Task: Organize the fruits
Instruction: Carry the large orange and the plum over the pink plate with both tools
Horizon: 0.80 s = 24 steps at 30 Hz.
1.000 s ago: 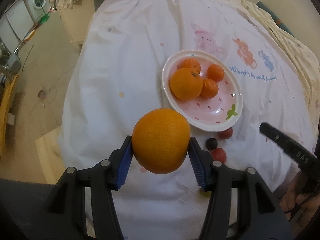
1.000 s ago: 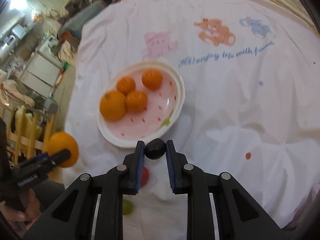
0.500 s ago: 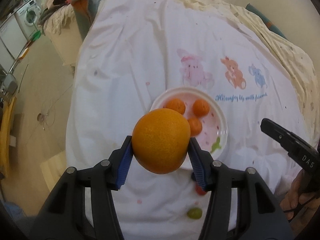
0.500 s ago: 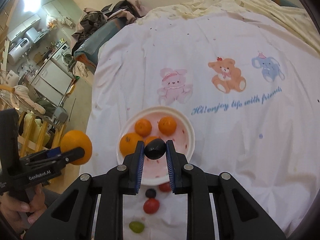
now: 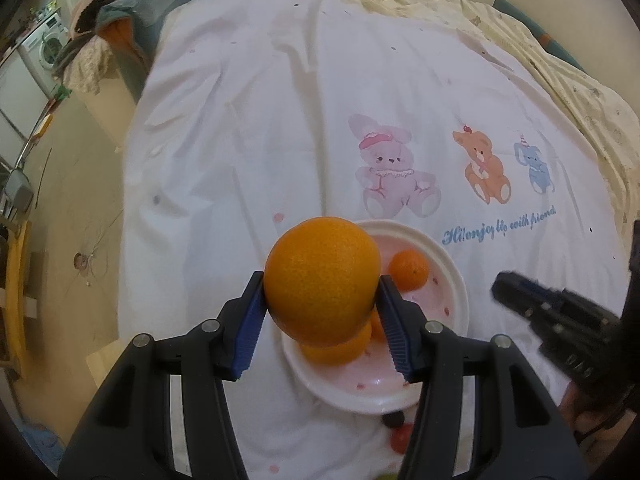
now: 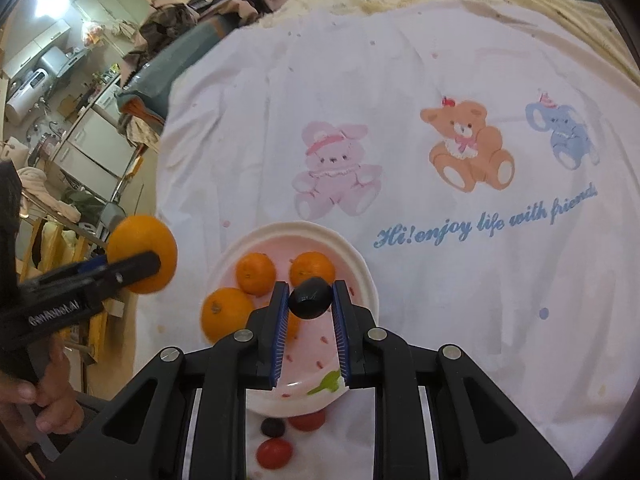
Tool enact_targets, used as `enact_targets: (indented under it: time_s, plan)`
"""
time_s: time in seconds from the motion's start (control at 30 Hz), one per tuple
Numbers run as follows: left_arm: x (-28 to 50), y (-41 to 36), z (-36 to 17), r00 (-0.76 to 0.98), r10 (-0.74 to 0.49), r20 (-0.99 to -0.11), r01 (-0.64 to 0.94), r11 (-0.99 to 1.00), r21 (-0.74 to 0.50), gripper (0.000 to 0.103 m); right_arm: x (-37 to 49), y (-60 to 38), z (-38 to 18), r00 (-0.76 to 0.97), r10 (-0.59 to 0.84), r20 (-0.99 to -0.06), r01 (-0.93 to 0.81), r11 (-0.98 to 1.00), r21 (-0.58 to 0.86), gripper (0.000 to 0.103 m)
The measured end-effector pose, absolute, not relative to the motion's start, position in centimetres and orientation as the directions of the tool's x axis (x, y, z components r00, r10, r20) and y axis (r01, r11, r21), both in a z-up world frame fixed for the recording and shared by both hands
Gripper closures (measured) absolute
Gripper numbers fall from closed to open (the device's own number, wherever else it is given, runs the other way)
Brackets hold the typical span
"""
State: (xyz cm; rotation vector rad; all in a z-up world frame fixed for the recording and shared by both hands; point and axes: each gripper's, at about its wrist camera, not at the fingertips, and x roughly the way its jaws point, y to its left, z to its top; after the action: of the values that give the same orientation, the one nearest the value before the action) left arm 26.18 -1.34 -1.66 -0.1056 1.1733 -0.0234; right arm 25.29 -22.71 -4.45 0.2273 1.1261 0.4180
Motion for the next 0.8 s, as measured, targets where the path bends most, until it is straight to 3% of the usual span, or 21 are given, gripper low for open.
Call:
enact_targets:
  time_s: [0.2,0.8]
  plan:
    - [27.9,-1.7,-3.6,0.399,-0.159,-0.903,-0.011,0.984,-0.178,0.052,26.1,-23.7,-7.7,0.319,0.441,-0.839,-0.16,0.897,0.411,0.08]
    - [28.8,-3.2,-7.4,0.32,-0.255,-0.912,0.027,0.965,-0.261,0.052,26.1,-22.2,-11.0,0.217,0.421,-0.881,-0.154,0.906,0.395,0.08]
